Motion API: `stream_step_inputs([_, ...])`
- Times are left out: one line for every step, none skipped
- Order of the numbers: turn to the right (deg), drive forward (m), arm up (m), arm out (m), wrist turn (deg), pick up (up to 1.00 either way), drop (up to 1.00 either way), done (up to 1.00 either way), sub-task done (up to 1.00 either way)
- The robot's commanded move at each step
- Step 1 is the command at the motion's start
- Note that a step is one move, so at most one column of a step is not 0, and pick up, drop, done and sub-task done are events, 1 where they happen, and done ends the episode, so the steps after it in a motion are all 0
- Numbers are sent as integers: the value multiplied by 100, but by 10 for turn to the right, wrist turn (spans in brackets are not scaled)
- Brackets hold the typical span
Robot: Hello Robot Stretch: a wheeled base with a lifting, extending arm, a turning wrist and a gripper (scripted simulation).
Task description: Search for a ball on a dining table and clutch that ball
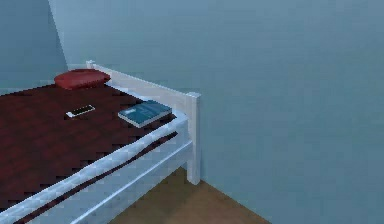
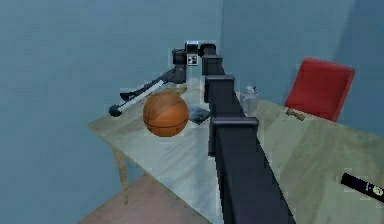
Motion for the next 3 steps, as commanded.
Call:
stream_step_inputs([0, 0, 0, 0, 450, 0, 0, 0, 0])
stream_step_inputs([0, 0, 0, 0, 180, 0, 0, 0, 0])
stream_step_inputs([0, 0, -20, 0, 0, 0, 0, 0, 0])
